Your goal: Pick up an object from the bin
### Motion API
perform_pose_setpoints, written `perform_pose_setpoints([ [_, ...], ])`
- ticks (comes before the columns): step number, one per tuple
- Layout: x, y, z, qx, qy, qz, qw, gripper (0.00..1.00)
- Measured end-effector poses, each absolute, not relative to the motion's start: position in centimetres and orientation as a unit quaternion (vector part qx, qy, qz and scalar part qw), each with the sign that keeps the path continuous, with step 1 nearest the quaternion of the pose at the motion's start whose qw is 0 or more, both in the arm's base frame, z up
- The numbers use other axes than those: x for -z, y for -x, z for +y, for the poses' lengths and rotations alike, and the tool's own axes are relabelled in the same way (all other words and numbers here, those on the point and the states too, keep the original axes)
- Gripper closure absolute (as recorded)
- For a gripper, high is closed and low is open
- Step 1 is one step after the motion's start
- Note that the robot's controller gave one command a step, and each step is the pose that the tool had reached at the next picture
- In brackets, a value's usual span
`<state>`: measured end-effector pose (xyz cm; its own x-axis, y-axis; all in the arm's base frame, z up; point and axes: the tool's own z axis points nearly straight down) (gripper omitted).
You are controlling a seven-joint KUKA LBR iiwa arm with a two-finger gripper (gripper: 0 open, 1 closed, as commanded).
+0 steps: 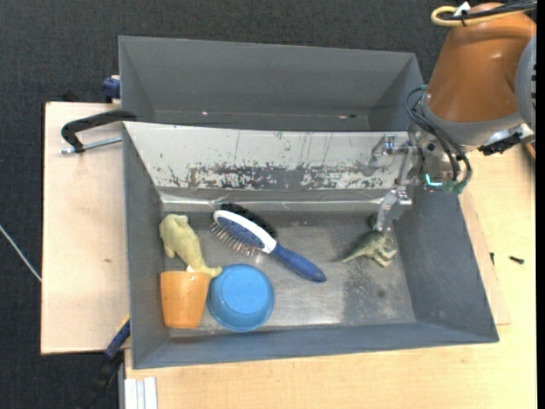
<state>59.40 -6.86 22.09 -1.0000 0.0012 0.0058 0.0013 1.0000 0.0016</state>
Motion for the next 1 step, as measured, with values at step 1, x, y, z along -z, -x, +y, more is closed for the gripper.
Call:
perform_pose_setpoints([
  [1,-10.01,-52.28,-8.94,0.001,-0.058,-0.998,0.004,0.0],
])
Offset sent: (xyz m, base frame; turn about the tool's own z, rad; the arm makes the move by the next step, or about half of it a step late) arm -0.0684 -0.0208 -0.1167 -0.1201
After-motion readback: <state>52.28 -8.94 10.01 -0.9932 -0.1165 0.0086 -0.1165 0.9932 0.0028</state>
